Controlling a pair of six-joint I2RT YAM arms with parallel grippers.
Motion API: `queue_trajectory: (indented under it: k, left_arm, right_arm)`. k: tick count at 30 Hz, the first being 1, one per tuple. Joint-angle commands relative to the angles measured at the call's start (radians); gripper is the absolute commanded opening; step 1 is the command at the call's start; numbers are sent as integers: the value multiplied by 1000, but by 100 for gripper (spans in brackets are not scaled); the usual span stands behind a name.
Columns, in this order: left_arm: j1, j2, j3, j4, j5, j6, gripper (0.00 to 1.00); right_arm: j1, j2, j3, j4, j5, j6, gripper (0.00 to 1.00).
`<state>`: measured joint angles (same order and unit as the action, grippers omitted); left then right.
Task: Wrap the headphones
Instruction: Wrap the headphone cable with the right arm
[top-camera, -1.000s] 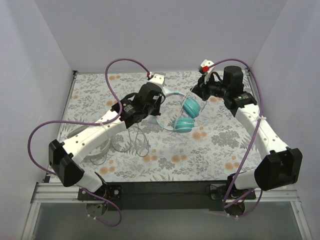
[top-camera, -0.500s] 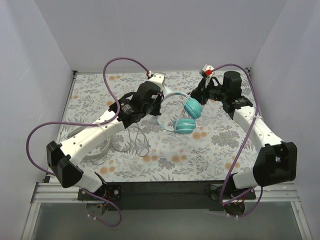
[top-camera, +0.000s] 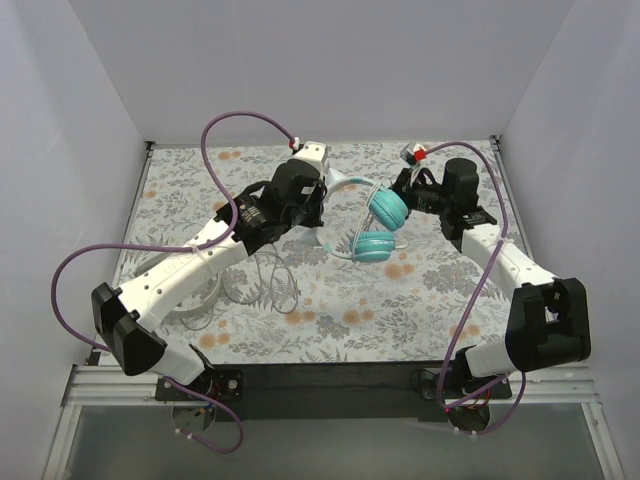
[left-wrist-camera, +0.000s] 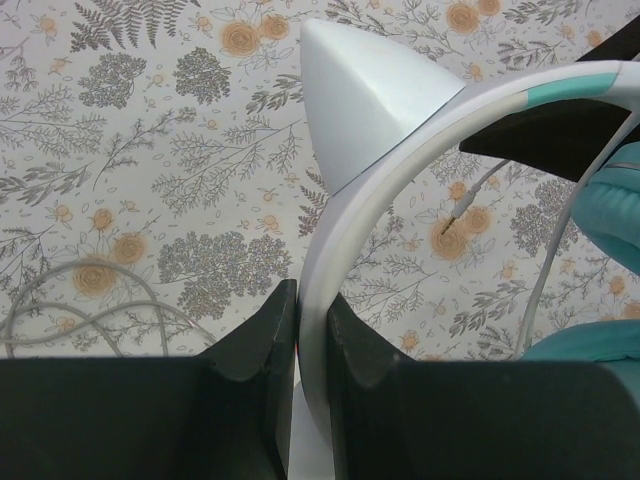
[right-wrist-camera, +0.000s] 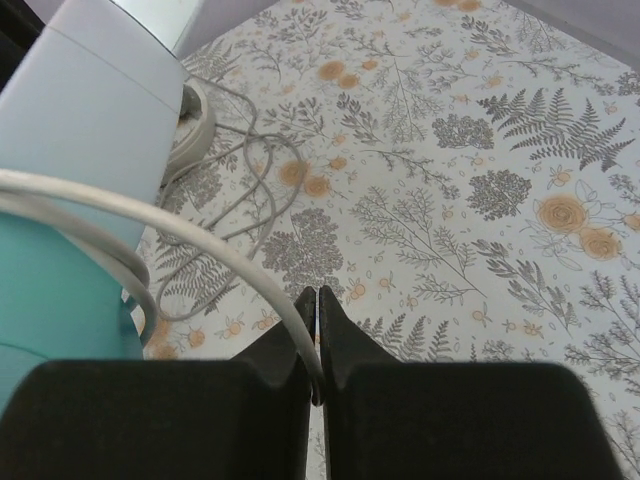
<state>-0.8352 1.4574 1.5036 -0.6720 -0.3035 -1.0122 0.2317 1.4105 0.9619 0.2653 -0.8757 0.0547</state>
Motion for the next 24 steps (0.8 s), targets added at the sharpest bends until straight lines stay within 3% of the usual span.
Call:
queue_trajectory:
  k: [1,24]
  left_arm:
    - [-2,-45,49,71,-20,-52,0]
    - [10,0,4,143,-118,-118,0]
  right_arm:
    - [3,10,-32,146,-22,105,8]
    - [67,47,-146,321,58,316,6]
